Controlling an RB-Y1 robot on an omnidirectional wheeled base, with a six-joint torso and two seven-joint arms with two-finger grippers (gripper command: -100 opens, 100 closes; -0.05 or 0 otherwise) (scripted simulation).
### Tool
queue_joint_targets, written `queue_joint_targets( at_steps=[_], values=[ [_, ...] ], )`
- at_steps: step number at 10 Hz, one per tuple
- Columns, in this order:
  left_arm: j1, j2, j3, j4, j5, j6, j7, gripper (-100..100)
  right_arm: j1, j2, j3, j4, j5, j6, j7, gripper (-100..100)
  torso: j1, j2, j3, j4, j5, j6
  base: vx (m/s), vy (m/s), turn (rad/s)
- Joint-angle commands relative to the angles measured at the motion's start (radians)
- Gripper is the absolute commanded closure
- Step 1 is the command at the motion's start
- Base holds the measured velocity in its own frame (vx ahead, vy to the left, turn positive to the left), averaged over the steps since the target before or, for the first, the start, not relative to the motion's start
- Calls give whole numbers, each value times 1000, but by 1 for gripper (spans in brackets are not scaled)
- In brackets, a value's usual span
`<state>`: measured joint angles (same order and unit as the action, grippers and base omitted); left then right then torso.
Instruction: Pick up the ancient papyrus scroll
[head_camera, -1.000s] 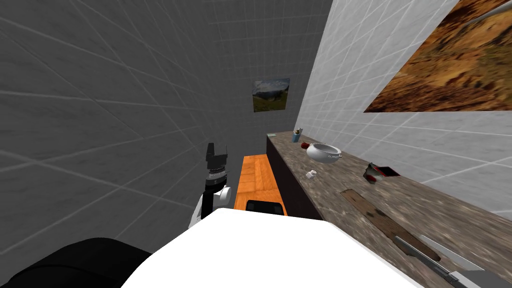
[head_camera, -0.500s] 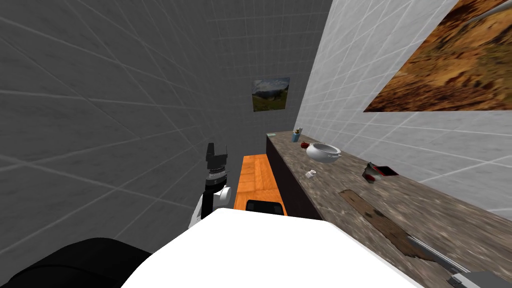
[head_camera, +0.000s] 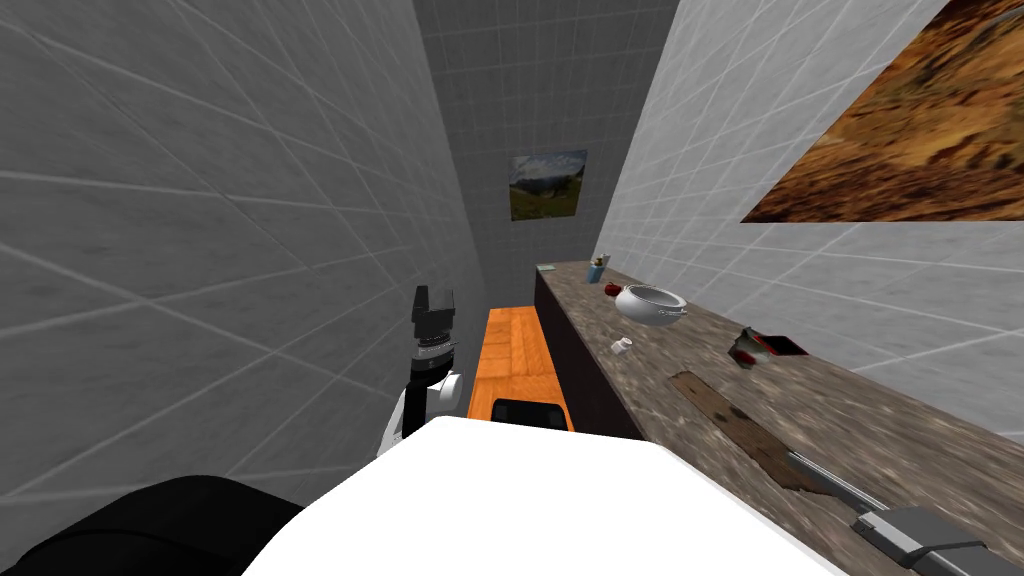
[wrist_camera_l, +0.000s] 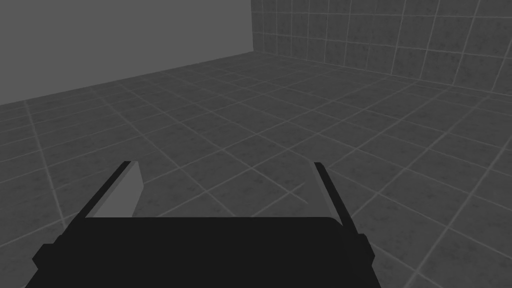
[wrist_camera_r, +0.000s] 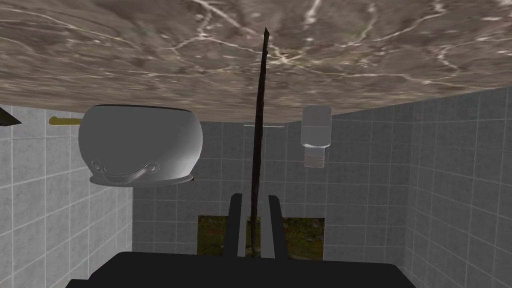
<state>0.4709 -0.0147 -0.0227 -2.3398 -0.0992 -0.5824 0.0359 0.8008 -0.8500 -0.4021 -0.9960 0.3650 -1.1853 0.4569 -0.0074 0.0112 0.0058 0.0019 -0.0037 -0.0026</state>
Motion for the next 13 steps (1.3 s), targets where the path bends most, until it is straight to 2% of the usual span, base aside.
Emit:
queue_joint_targets(
  at_steps=[1, 2, 3, 4, 6, 7, 8, 10, 11, 13],
  values=[
    [0, 0, 0, 0, 0, 0, 0, 0, 6, 3, 3, -29, 1, 50, -6, 100, 0, 0, 0, 0, 0, 0, -105, -23, 7],
    [0, 0, 0, 0, 0, 0, 0, 0, 6, 3, 3, -29, 1, 58, -6, 100, 0, -1, -1, -1, -1, 2, -29, -5, -26],
    [0, 0, 0, 0, 0, 0, 0, 0, -15, -2, 25, -75, 7, 94, -36, 100, 0, -5, -3, -2, -1, 3, -126, -58, 147],
    [0, 0, 0, 0, 0, 0, 0, 0, -15, -2, 25, -92, 7, 119, -36, 100, -3, -3, -2, -2, -3, 0, -180, -53, 167],
    [0, 0, 0, 0, 0, 0, 0, 0, -15, -2, 25, -92, 7, 164, -36, 100, -4, -2, -2, -2, -4, 4, -53, -14, -5],
    [0, 0, 0, 0, 0, 0, 0, 0, -36, -7, 47, -147, 12, 201, -65, 100, -4, -6, -4, -3, -4, 5, -145, -39, 184],
    [0, 0, 0, 0, 0, 0, 0, 0, -36, -7, 47, -155, 12, 230, -65, 100, -6, -3, -3, -3, -5, 2, -177, -62, 165],
    [0, 0, 0, 0, 0, 0, 0, 0, -36, -7, 47, -155, 12, 271, -65, 100, -9, -3, -3, -3, -6, 6, -43, -18, -28],
    [0, 0, 0, 0, 0, 0, 0, 0, -57, -12, 69, -198, 18, 301, -95, 100, -9, -7, -5, -5, -7, 6, -133, -34, 199],
    [0, 0, 0, 0, 0, 0, 0, 0, -57, -12, 69, -217, 18, 363, -95, 100, -11, -2, -2, -4, -8, 5, -120, -26, 67]
  ],
)
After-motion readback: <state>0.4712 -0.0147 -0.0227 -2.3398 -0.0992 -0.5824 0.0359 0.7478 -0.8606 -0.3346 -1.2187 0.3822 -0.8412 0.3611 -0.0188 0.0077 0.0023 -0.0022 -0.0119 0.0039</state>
